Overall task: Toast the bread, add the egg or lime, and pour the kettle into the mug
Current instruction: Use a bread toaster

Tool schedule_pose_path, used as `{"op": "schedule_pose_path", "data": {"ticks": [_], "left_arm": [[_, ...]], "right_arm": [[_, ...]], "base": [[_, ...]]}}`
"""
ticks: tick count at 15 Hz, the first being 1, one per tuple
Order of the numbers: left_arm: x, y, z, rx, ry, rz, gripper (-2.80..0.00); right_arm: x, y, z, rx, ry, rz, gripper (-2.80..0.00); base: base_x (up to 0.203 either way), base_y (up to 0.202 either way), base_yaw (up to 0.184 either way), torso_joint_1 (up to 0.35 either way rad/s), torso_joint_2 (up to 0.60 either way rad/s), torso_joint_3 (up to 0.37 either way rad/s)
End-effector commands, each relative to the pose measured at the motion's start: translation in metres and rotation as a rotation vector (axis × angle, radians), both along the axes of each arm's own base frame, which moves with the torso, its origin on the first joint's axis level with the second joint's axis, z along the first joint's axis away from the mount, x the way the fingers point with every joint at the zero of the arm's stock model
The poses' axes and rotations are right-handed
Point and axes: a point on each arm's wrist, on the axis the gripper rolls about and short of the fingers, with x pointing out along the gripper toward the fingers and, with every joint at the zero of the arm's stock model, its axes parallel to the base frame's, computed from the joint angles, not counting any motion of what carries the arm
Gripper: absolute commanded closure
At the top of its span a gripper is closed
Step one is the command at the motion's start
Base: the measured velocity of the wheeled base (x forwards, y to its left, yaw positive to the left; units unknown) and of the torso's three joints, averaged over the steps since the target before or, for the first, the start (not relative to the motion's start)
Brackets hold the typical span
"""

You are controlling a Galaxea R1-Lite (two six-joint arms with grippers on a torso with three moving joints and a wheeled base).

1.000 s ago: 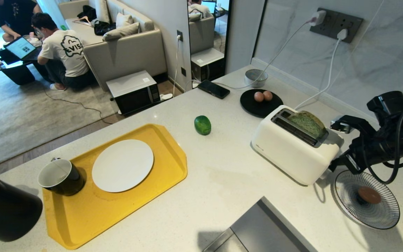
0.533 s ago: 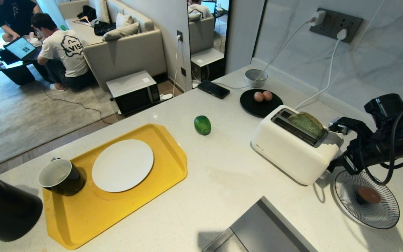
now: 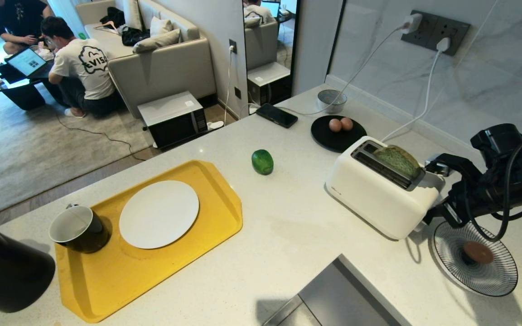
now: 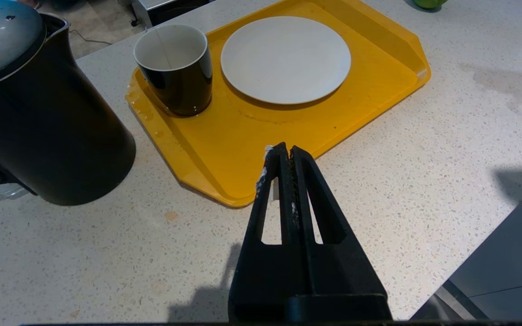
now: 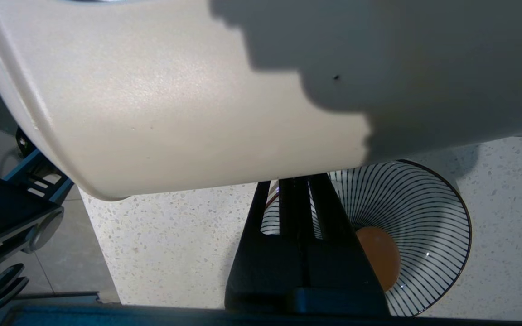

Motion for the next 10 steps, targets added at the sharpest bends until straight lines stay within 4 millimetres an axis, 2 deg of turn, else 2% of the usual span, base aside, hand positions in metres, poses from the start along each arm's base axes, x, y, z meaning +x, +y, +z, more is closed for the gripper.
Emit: {"op": "schedule_pose_path", "data": {"ticks": [1, 10], "left_arm": [[0.0001, 0.0, 0.0002, 0.0, 0.001, 0.001, 0.0], [0.0001, 0.0, 0.0002, 0.0, 0.001, 0.001, 0.0]], "right_arm": [[-0.0007, 0.0002, -0.0024, 0.0, 0.011, 0.004, 0.0], [-0.0011, -0.0002, -0.0017, -0.001, 0.008, 0.004, 0.0]], "base": [[0.0, 0.0, 0.0, 0.0, 0.0, 0.0], [0.0, 0.0, 0.0, 0.0, 0.0, 0.0]]}}
